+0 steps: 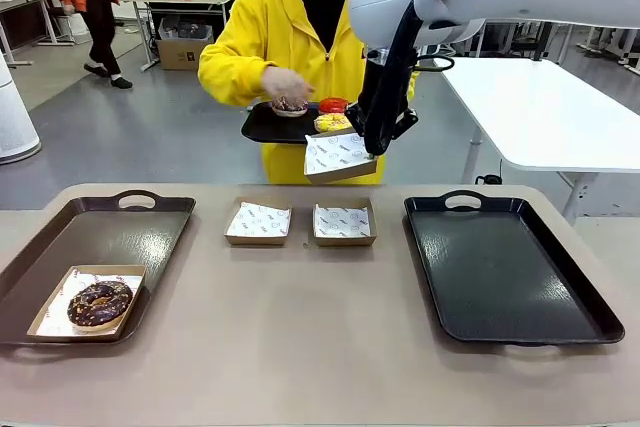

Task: Individually package the donuts and arrange them on the tray.
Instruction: Place the picked Paper togo box on the Handle tray while simultaneously picking up another Paper togo box from the table with the other hand.

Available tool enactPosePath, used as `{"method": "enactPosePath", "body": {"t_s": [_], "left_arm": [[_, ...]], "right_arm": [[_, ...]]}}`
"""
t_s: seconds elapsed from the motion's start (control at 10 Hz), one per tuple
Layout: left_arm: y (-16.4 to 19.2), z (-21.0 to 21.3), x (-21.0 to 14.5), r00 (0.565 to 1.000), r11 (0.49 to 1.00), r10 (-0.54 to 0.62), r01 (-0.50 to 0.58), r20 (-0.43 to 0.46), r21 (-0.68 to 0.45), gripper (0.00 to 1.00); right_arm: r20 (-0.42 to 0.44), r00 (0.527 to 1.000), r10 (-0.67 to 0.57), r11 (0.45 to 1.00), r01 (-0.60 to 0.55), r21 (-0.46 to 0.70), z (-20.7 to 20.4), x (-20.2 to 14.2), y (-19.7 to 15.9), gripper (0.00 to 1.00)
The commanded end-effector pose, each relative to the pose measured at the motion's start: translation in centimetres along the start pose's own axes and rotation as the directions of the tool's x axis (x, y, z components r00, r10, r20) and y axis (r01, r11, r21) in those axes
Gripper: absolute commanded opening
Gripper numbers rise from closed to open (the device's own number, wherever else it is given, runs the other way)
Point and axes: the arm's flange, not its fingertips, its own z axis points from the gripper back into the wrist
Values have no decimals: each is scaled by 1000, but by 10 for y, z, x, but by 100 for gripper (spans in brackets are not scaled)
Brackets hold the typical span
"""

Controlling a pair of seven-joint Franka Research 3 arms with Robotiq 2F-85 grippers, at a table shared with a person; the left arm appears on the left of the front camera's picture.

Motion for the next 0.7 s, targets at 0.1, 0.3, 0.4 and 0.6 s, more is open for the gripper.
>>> {"method": "enactPosePath", "body": {"t_s": [0.1,0.3,0.4,0.6], "left_arm": [[-1,-1,-6,1000,1000,-4,4,9,-6,100],[-1,-1,-6,1000,1000,-4,4,9,-6,100],[-1,-1,-6,1000,1000,-4,4,9,-6,100],[-1,-1,-6,1000,1000,-4,4,9,-6,100]], "right_arm": [[0,1000,-4,1000,4,4,1,-1,-3,0],[0,1000,-4,1000,4,4,1,-1,-3,0],[0,1000,-4,1000,4,4,1,-1,-3,0],[0,1000,-4,1000,4,4,1,-1,-3,0]]}}
